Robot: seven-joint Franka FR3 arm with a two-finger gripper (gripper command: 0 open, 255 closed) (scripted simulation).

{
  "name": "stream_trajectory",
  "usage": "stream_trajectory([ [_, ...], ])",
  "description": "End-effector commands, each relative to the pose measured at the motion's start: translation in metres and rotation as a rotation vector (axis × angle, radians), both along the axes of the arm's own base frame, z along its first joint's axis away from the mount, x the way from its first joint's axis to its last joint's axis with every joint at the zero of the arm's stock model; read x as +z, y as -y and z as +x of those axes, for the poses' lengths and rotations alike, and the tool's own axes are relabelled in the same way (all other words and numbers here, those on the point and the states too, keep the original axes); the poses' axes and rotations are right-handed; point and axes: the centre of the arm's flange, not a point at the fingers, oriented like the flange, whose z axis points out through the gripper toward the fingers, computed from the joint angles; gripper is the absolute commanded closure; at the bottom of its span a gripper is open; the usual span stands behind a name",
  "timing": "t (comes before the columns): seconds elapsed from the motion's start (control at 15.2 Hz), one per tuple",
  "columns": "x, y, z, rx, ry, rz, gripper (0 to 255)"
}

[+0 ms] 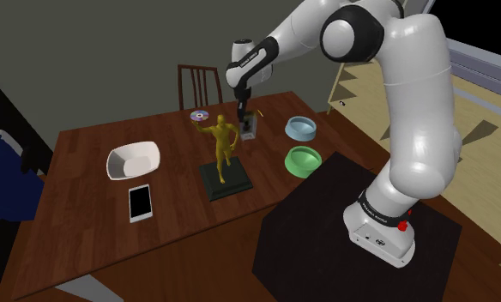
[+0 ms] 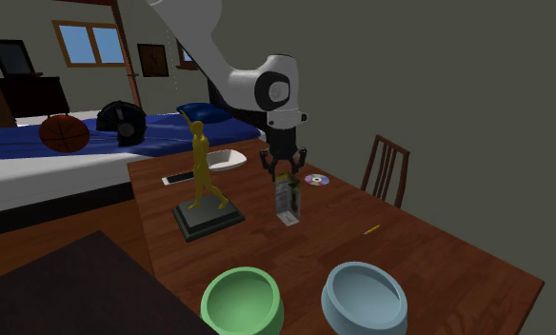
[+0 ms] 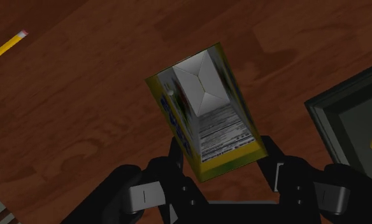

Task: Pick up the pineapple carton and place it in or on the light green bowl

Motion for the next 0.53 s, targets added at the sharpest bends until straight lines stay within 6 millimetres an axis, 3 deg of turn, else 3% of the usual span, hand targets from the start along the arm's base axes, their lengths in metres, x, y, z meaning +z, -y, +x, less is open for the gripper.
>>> stream_trajectory([
  [0.0, 0.01, 0.0, 0.0, 0.0, 0.0, 0.0, 255],
  [0.46, 0.047, 0.0, 0.0, 0.0, 0.0, 0.0, 255],
])
